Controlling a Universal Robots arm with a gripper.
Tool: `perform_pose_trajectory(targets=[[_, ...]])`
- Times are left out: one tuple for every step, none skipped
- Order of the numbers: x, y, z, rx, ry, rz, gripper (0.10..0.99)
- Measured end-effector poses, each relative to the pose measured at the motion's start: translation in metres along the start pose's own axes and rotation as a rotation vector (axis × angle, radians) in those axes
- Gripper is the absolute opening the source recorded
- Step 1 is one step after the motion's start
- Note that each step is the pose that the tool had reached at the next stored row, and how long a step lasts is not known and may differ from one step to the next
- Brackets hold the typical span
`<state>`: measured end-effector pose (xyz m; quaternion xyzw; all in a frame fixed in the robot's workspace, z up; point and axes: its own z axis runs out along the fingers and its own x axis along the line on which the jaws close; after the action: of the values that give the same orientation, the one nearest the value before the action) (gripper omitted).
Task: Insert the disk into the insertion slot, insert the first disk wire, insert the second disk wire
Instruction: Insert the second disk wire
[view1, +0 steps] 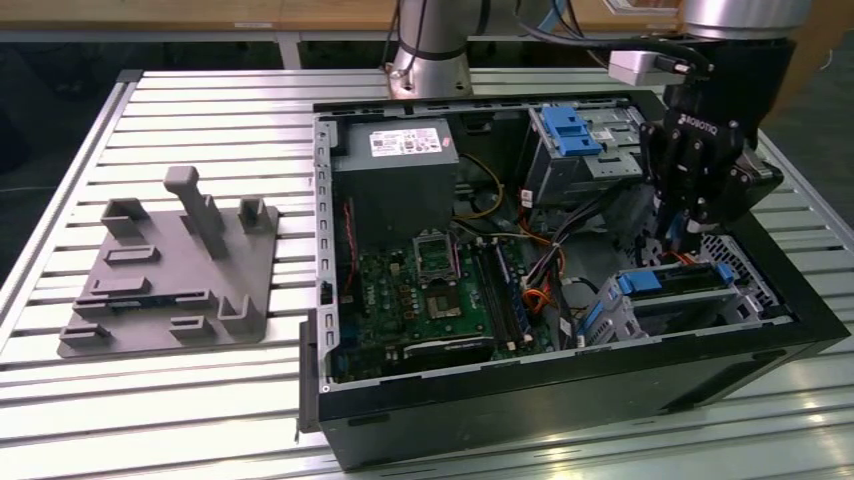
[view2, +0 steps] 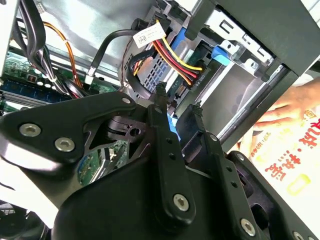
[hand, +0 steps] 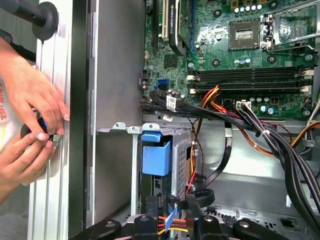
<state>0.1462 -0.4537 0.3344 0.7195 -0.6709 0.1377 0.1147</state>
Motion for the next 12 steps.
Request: perform_pose_trajectory(targets=[[-0.0002, 0.0001, 0.0001, 0.000, 0.0022, 0.000, 0.357], [-0.0007, 0.0002, -0.0001, 0.000, 0.0046, 0.000, 0.357], [-0.0013, 0.0001, -0.0002, 0.000, 0.0056, 0.000, 0.357], [-0.0018, 0.0001, -0.0004, 0.000, 0.0068, 0.000, 0.357], [-0.0023, 0.0001, -0.0006, 0.000, 0.0071, 0.000, 0.357], [-0.0026, 0.0001, -0.0007, 0.000, 0.0072, 0.000, 0.357], [-0.0026, 0.0000, -0.0009, 0.000, 0.0075, 0.000, 0.357], [-0.0027, 0.0000, -0.0010, 0.000, 0.0075, 0.000, 0.357], [-0.0028, 0.0001, -0.0011, 0.000, 0.0075, 0.000, 0.357], [-0.0028, 0.0005, -0.0012, 0.000, 0.0074, 0.000, 0.357], [-0.0028, 0.0009, -0.0014, 0.000, 0.0075, 0.000, 0.357], [-0.0028, 0.0015, -0.0014, 0.000, 0.0075, 0.000, 0.357]])
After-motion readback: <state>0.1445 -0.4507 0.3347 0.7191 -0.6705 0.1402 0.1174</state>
